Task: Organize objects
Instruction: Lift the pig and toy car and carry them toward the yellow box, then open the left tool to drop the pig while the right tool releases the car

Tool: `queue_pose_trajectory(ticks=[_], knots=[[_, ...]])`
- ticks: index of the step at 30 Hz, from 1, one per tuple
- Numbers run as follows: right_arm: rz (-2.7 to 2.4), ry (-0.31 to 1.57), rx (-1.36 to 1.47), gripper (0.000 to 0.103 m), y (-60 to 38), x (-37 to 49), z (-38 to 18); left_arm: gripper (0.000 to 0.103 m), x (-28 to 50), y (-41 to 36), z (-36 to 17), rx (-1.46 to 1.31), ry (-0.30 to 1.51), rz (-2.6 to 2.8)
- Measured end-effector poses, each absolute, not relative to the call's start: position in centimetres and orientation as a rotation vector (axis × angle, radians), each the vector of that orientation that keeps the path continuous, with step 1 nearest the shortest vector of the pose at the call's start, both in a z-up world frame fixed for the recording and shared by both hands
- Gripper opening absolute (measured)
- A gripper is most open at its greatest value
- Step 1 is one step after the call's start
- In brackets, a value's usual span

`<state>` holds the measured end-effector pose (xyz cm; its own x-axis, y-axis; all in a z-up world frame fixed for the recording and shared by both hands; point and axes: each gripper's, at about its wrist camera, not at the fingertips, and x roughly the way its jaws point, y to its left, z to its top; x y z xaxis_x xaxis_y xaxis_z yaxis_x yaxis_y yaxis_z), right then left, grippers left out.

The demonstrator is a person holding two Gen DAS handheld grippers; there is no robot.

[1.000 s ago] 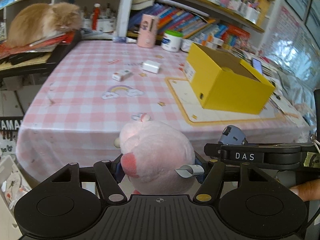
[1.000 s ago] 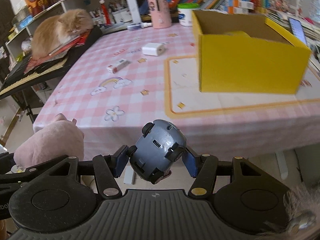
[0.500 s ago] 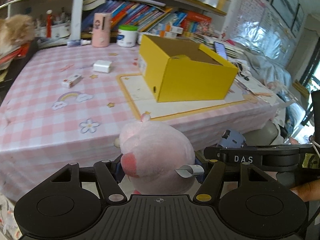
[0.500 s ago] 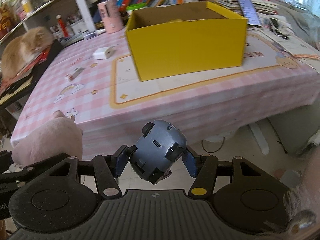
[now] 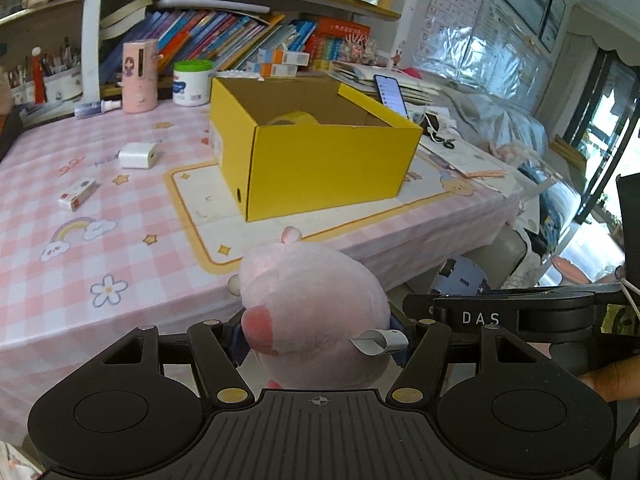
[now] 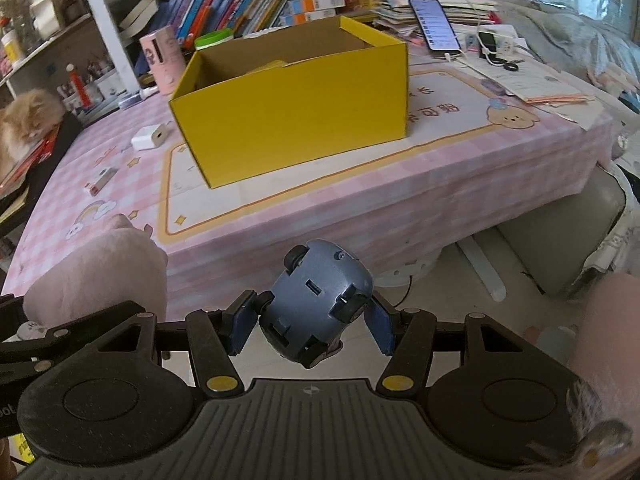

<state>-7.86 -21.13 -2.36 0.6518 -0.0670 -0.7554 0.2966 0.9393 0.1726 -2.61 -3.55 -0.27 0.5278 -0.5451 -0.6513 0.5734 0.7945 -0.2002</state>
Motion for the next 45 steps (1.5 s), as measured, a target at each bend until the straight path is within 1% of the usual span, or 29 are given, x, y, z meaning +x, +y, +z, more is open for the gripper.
queue_pose_trajectory(ticks=[15, 27, 33, 39, 45], knots=[[-0.197, 0.824, 0.277, 0.056, -23.0, -5.6, -1.7, 0.064, -0.9, -5.4, 0.7, 0.045, 0.724, -0.655], [-0.183, 0.8, 0.249, 0.056, -25.4, -2.8, -0.8, 0.064, 1.3, -7.8, 1.9, 0.052, 0.655, -0.652], [-0.183, 0.726, 0.231, 0.056, -27.6, -0.4, 1.3, 0.064, 3.8, -9.2, 4.1, 0.036, 0.57, -0.635], [-0.17, 0.6, 0.186, 0.056, -30.6, 2.8, 4.9, 0.064, 7.0, -11.3, 6.2, 0.024, 0.483, -0.608], [-0.124, 0.534, 0.134, 0.056, -33.0, 7.2, 7.1, 0.064, 10.0, -13.9, 5.9, 0.047, 0.479, -0.543]])
